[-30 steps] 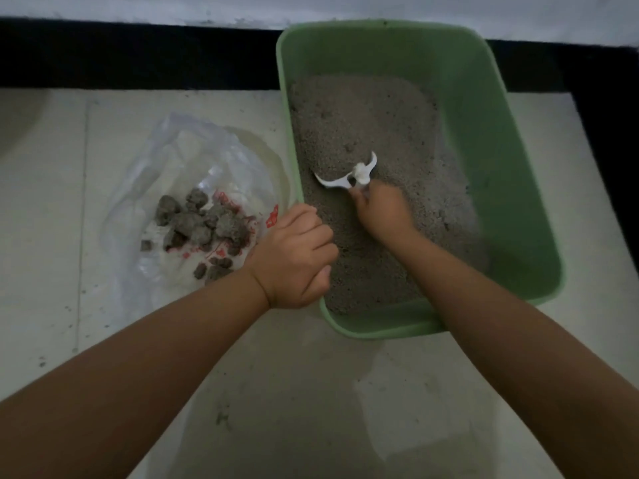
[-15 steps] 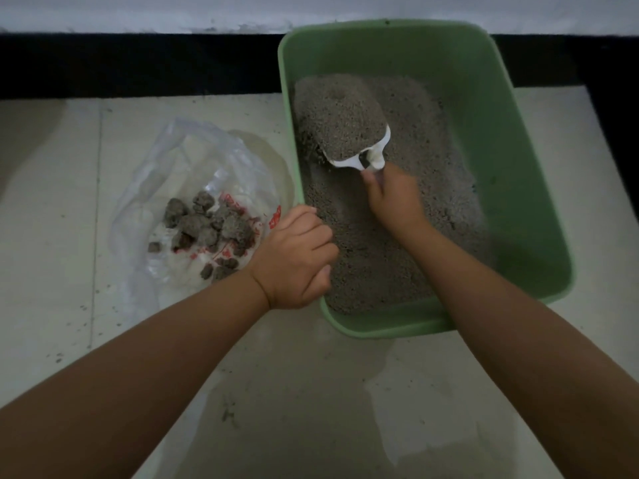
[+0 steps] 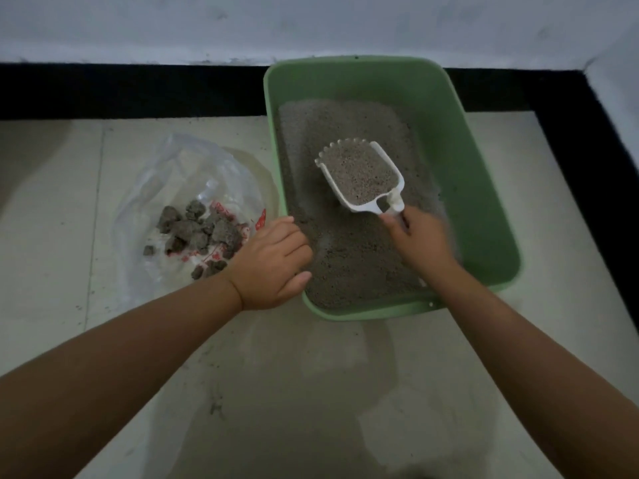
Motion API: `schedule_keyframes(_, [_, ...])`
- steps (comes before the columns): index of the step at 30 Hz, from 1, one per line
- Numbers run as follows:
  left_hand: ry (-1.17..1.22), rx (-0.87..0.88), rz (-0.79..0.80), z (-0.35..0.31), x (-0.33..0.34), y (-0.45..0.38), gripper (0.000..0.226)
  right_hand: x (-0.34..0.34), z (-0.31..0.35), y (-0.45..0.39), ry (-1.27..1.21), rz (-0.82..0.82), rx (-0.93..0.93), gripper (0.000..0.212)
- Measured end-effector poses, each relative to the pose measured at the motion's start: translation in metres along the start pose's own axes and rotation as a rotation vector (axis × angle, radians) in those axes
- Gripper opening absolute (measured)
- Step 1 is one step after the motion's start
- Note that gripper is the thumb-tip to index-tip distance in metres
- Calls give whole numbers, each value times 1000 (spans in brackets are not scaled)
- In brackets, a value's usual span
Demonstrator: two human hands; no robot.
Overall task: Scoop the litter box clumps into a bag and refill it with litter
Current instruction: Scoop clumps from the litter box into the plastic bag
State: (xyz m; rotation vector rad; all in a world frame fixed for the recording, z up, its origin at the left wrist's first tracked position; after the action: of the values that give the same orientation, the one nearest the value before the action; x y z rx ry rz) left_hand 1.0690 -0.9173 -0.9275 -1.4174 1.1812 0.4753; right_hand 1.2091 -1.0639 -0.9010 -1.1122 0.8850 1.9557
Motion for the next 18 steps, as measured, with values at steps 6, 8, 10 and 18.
schedule_keyframes(6, [0,22,43,-2,-2,-4,22,-16,-4,21,-16,-55,-21,35])
schedule_keyframes(8, [-6,29,49,-2,-1,-3,20,-18,-6,23,-70,-84,23,31])
schedule_keyframes(10, [-9,14,62,-4,-3,-4,23,-22,-3,24,-26,-78,-6,23])
schedule_keyframes(18, [-60,-18,71,-8,-8,-6,31,-24,3,24,43,-75,-84,22])
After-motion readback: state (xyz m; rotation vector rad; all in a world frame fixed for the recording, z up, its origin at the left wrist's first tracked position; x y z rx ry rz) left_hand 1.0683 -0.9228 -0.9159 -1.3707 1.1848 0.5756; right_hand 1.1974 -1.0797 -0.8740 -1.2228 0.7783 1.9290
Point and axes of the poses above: each hand's wrist, its own y-axis away from the middle knuckle, its own x-axis out of the palm, z = x × y, the point moved 4 cm from there along -y, towards the middle knuckle, and after that the axes turned 6 degrees about y, right-handed, at the moved point
